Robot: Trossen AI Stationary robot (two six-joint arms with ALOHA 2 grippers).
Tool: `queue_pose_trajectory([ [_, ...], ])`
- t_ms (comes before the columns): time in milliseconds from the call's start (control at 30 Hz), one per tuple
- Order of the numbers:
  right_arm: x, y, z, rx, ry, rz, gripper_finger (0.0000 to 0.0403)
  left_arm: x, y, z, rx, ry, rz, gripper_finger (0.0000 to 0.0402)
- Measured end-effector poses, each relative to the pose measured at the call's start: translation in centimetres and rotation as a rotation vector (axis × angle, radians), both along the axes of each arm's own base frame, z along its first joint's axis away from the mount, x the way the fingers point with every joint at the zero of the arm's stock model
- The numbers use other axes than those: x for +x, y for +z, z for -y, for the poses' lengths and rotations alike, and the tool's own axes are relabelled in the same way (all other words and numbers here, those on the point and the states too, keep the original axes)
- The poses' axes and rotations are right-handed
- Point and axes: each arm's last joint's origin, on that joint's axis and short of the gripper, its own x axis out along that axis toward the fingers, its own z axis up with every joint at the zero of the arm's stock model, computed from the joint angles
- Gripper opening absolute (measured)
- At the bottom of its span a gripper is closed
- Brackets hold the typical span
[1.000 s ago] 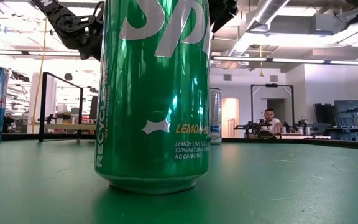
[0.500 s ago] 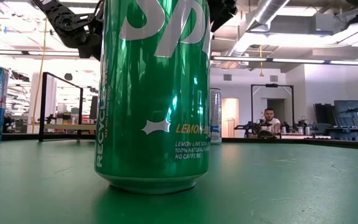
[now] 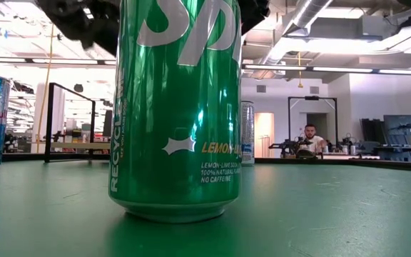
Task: Place canned beverage on shelf
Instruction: Put the top red soda can on the shelf
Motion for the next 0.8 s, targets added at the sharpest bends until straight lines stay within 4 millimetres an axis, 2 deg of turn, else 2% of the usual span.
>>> queue_pose_trajectory([
  [133, 0.3, 0.1, -0.4, 0.006, 0.023, 0.019, 0.0374, -1.7, 2.6, 1.8, 0.029, -0.086, 0.019, 0.0000],
  [233, 0.7, -0.2, -0.7, 0.021, 0.051, 0.028, 0.0374, -3.8, 4.0, 3.0, 0.032, -0.137, 0.039, 0.0000],
  [333, 1.2, -2.1, -1.0, 0.075, 0.100, -0.031, 0.0374, -6.4, 4.6, 4.0, 0.038, -0.173, 0.086, 0.0000],
  [433, 0.5, -4.4, -1.0, 0.116, 0.070, -0.079, 0.0372, -9.1, 4.3, 4.7, 0.028, -0.192, 0.159, 0.0000],
  [600, -3.4, -6.6, -1.3, 0.073, 0.003, 0.117, 0.0359, -12.1, 3.0, 5.0, 0.000, -0.203, 0.235, 0.0000],
  [800, -6.7, -9.6, -3.1, 0.001, 0.063, 0.587, 0.0350, -12.8, 2.6, 5.1, -0.009, -0.231, 0.262, 0.0000],
])
